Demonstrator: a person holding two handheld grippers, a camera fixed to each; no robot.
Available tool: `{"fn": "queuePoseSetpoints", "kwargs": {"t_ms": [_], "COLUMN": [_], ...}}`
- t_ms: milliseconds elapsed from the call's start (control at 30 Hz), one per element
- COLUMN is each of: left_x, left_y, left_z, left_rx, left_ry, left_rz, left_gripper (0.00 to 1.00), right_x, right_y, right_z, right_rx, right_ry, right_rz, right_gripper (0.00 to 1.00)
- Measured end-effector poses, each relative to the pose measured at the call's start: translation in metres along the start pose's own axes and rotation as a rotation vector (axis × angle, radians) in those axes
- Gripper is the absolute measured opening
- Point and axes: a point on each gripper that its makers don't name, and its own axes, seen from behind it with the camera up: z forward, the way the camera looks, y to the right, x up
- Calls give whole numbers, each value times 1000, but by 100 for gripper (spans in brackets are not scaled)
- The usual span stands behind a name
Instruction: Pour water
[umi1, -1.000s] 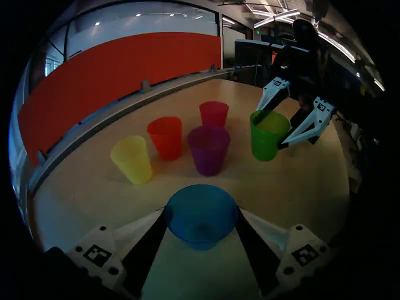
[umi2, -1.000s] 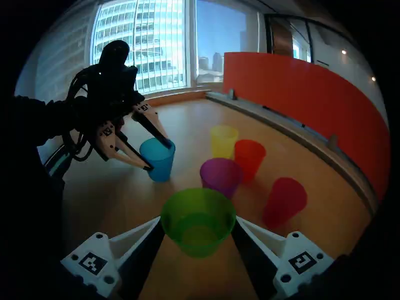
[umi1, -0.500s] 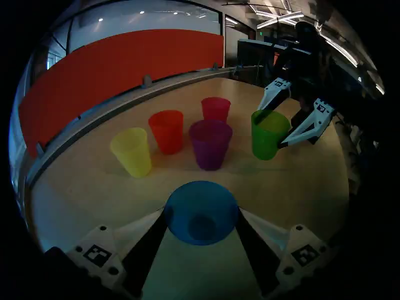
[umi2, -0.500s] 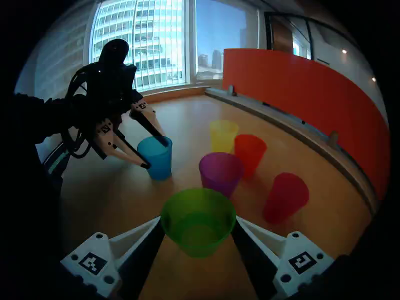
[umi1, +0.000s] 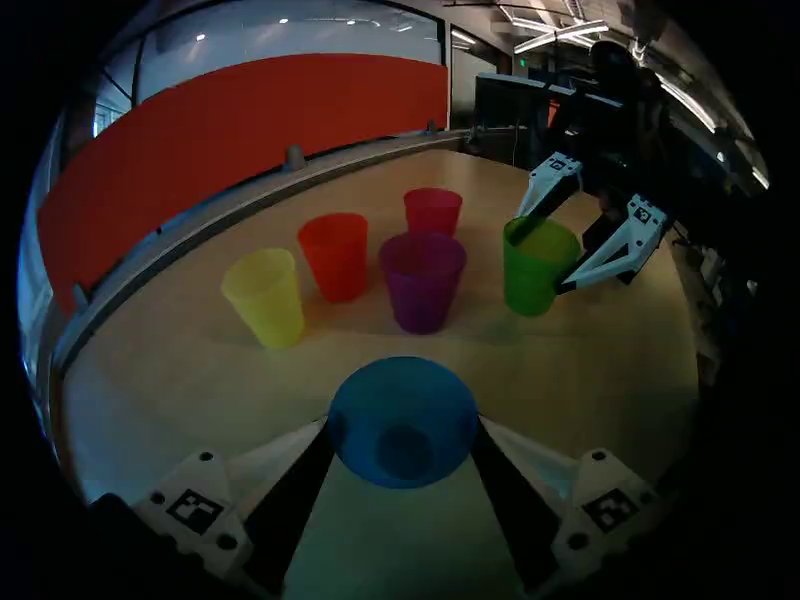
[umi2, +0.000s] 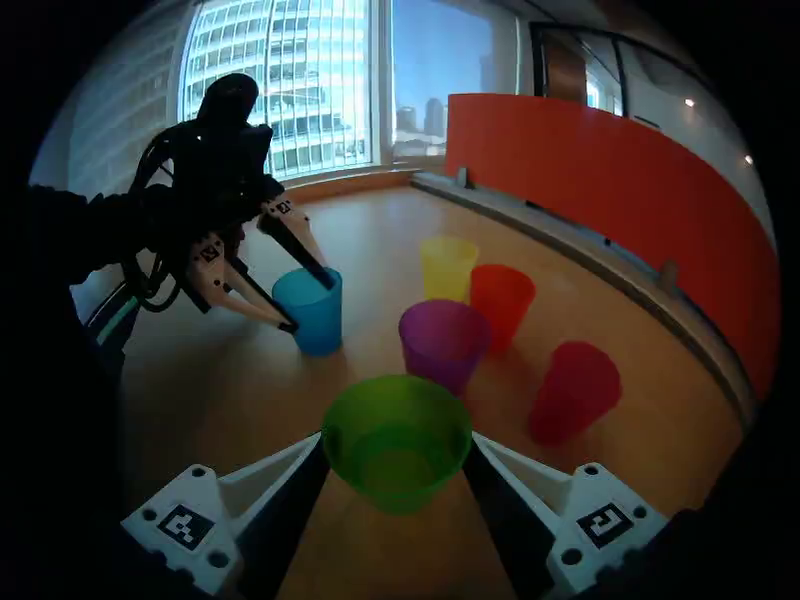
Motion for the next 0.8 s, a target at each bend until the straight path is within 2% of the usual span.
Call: {"fn": "queuePoseSetpoints", "kwargs": {"t_ms": [300,800], "left_x": [-7,-24], "left_y": [0,3], "left_z": [1,-8], "left_rx": [7,27], "left_ry": [-16,-37], "left_rz": [-1,7], "left_gripper": [90,90], "right_x": [-3,-10], "right_y": [1,2], "right_z": [1,9], "right_rx": [-2,-4], "right_ry": [0,-9], "right_rz": [6,11], "right_gripper": [90,90]}}
